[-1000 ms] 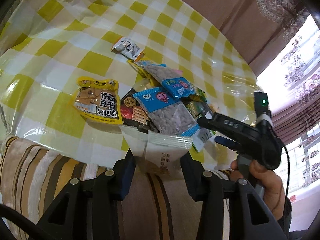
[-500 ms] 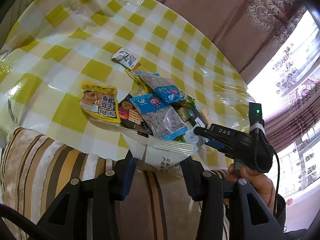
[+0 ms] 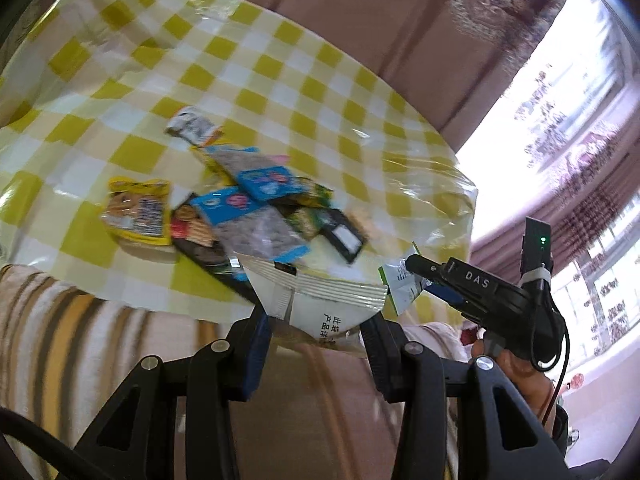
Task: Organize snacks
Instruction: 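Carry both packets over the white box and open both tools to release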
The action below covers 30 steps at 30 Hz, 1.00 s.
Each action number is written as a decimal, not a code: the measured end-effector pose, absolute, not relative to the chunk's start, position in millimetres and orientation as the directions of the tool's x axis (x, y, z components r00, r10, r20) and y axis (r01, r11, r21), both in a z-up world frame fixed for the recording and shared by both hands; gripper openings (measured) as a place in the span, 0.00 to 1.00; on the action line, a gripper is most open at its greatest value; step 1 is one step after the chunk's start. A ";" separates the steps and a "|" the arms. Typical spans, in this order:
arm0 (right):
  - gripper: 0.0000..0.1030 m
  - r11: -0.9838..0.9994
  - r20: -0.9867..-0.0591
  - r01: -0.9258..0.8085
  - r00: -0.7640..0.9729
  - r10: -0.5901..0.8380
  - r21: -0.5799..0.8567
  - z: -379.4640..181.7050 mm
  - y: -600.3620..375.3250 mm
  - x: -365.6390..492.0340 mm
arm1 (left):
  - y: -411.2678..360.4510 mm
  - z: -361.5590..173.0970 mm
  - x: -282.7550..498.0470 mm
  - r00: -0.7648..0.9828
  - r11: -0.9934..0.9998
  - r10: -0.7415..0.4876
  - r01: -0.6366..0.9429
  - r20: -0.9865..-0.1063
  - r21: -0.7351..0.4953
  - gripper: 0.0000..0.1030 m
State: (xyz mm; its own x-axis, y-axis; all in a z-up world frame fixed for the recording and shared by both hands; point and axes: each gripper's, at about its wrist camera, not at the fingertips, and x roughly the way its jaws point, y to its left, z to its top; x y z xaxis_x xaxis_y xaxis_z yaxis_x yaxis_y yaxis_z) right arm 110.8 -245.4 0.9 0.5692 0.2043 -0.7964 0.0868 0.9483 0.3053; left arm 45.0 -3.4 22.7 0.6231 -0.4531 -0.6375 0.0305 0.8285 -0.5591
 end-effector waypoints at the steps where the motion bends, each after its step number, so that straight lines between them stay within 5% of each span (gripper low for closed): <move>1: 0.52 0.950 -0.791 0.088 0.579 0.197 0.301 4.5 -251.7 106.2 | -10.9 25.6 45.3 0.620 0.826 -0.464 0.047 -0.632 -0.561 0.43; 18: 0.52 0.920 -0.787 0.321 0.617 -0.024 0.223 22.6 -406.1 16.3 | -184.9 48.8 53.3 0.412 0.718 -0.696 0.389 -0.588 -0.578 0.43; 30: 0.52 0.854 -0.837 0.496 0.526 -0.150 0.159 -6.6 -490.4 -32.5 | -298.6 34.9 46.5 0.221 0.635 -0.741 0.537 -0.634 -0.555 0.43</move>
State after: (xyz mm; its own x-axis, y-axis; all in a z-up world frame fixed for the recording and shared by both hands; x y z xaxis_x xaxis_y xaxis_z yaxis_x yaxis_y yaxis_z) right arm -32.5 -490.4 -6.6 0.5264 -0.1502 -0.8369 0.4958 0.8539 0.1586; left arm 46.5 -298.6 34.9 0.2214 -0.7409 -0.6341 0.5374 0.6353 -0.5547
